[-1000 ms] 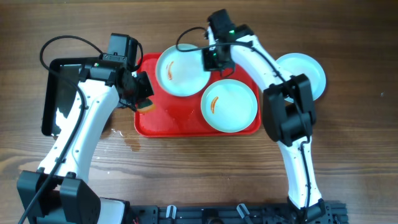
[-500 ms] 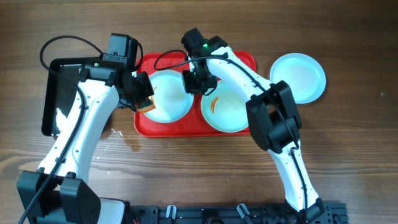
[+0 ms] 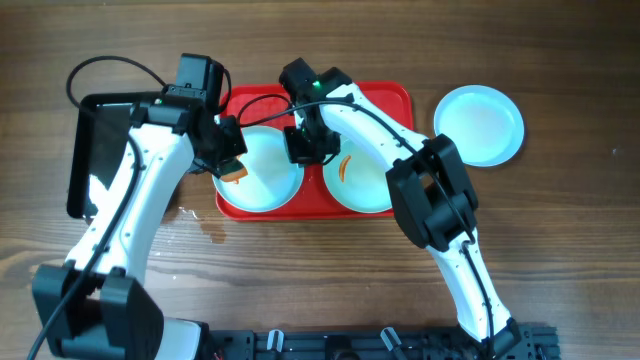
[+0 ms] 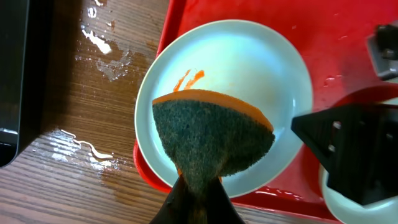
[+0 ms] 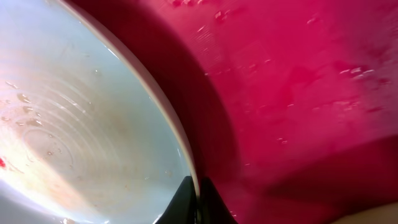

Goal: Clean dirty plates on tray and stack at the side
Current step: 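Scrub the held plate with the sponge in the left gripper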

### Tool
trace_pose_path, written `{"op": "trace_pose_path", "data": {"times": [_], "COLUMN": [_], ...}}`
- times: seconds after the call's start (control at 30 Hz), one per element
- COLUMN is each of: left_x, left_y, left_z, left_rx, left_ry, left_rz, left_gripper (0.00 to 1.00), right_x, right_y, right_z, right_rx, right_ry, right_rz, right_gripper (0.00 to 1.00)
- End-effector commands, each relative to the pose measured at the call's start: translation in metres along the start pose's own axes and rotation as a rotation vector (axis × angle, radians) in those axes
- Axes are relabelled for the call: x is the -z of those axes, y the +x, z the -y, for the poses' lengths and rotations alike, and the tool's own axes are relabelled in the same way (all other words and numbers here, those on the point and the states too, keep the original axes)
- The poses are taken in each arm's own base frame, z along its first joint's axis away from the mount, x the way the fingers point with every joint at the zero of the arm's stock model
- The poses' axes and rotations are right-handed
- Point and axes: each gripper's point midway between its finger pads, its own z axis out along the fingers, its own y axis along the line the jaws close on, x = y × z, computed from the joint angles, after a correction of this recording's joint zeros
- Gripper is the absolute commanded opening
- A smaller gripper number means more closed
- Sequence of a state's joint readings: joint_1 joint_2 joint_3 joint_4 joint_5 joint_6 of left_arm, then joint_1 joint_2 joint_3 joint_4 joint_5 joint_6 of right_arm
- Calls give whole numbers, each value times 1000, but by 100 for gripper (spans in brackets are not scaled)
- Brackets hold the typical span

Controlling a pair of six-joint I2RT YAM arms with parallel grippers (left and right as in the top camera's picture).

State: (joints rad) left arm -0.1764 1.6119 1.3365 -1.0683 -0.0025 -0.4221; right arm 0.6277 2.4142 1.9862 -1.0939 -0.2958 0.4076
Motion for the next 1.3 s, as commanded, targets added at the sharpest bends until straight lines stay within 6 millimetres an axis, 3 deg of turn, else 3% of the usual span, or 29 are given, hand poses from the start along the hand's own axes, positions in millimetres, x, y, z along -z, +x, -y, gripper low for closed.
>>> {"op": "trace_pose_path", "data": {"times": [0.0, 0.23, 0.43, 0.73, 0.97, 1.27], "left_x": [-18, -37, -43, -48, -79, -91], "left_y": [-1, 2, 2, 2, 20, 37], "left_z": [-4, -4, 13, 30, 47, 81], "left_rx": [-23, -23, -20, -37, -85, -137], "left_ry": [-38, -51, 35, 102, 162, 259], "left_rz": [-34, -82, -104, -91, -80, -64], "left_gripper": [4, 4, 4, 4, 4, 4], "right_x": [-17, -3, 20, 21, 21, 21], "right_y": [10, 1, 0, -3, -4, -5], "right_z": [8, 27, 44, 46, 45, 45], "right_rx": [-15, -38, -58, -77, -83, -83], "right_ry": [52, 109, 183, 196, 193, 192], "right_rz": [-31, 8, 41, 57, 63, 64], "right_gripper": [4, 4, 4, 4, 4, 4]}}
